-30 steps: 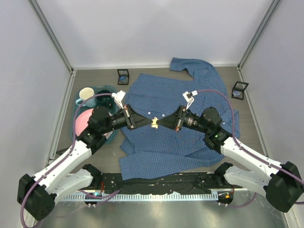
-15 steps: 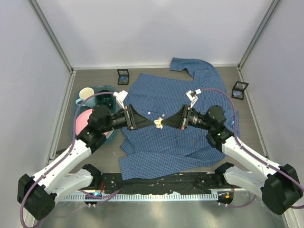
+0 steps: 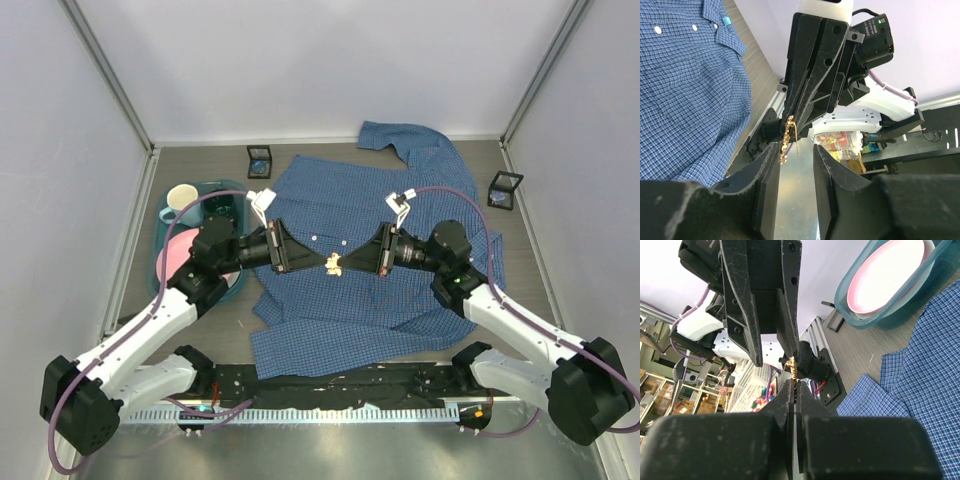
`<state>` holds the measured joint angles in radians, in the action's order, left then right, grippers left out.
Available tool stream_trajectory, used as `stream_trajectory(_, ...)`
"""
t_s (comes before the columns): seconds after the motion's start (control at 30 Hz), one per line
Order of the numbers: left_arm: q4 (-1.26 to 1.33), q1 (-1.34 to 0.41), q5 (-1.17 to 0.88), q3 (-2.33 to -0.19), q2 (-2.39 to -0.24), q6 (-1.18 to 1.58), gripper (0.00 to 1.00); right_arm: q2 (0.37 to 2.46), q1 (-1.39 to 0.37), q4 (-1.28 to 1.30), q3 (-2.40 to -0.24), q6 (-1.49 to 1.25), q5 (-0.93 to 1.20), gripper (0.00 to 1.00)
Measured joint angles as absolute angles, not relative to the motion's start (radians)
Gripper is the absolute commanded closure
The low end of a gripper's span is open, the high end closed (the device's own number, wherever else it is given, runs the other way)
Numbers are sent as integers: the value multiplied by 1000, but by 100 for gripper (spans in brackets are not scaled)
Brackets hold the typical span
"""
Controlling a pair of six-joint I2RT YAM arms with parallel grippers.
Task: Remove the brooch from the garment
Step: Close the brooch.
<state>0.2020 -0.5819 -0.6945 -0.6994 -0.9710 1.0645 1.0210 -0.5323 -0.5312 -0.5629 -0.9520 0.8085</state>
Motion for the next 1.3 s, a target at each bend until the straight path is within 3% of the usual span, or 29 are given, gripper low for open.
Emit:
stream_trajectory(0.33,233,-582,-713,-699,-998,1070,75,1028,-532,-546,-563,-963,822,99)
stream_trajectory(0.43,236,-582,-719,-699,-1003,1071,82,1028,-532,-549,-563,-968,825,99)
stream_trajectory(0.57,239,-582,-723,-699,-1012,1073,98,1031,-532,-561,-563,-975,831,99)
stream_trajectory(0.6,240,-580,-724,-699,-1014,1074,100,1034,-532,-565,-563,-976,833,96)
stream_trajectory(0.63,240,-580,-726,-699,-1015,1074,100,1035,-532,-566,-563,-977,833,89)
stream_trajectory(0.67,241,-580,-727,-699,-1015,1070,100,1037,-532,-567,-563,-980,833,76)
stream_trajectory(0.77,239,-580,-727,-699,-1014,1069,100,1037,-532,-572,-563,-998,833,61)
stream_trajectory(0.93,231,-580,-719,-701,-1001,1066,100,1035,-532,-589,-563,-1011,832,55)
stream_trajectory(1.3,231,-580,-715,-705,-999,1069,100,1033,-561,-594,-563,-1016,823,58)
